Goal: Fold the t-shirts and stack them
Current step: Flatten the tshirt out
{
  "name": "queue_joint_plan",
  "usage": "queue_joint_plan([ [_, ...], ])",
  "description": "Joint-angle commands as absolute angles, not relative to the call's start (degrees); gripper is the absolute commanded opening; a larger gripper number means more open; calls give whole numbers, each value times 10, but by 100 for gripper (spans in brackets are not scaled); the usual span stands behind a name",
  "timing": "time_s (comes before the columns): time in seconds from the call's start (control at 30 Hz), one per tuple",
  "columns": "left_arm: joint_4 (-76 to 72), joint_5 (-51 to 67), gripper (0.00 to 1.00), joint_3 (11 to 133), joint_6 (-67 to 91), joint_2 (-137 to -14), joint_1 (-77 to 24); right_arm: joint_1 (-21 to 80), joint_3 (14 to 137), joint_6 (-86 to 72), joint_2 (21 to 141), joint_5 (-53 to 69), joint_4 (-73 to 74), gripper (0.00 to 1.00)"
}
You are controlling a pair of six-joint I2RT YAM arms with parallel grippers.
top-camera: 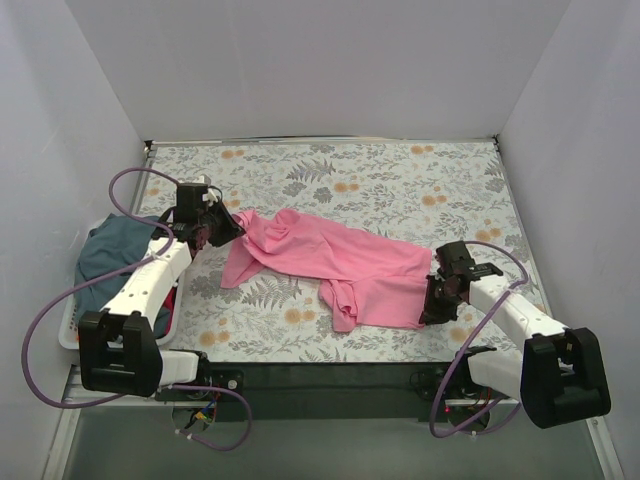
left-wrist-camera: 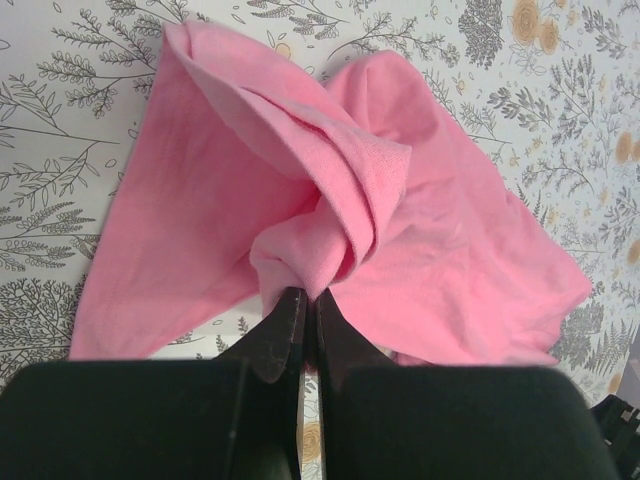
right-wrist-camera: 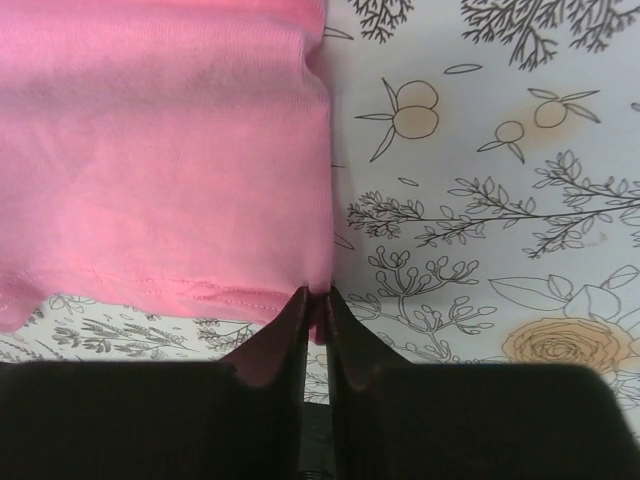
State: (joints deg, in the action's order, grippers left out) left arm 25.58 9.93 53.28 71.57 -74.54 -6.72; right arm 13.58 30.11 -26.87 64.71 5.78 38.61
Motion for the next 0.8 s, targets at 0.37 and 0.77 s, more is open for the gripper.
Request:
queue_joint_plan([
  [0.37,212,109,0,519,846,-705,-4,116,469,-229,603,-77,402,1],
  [0.77,155,225,45,443,886,-742,98,-54,490,-168,581,-54,382,1],
])
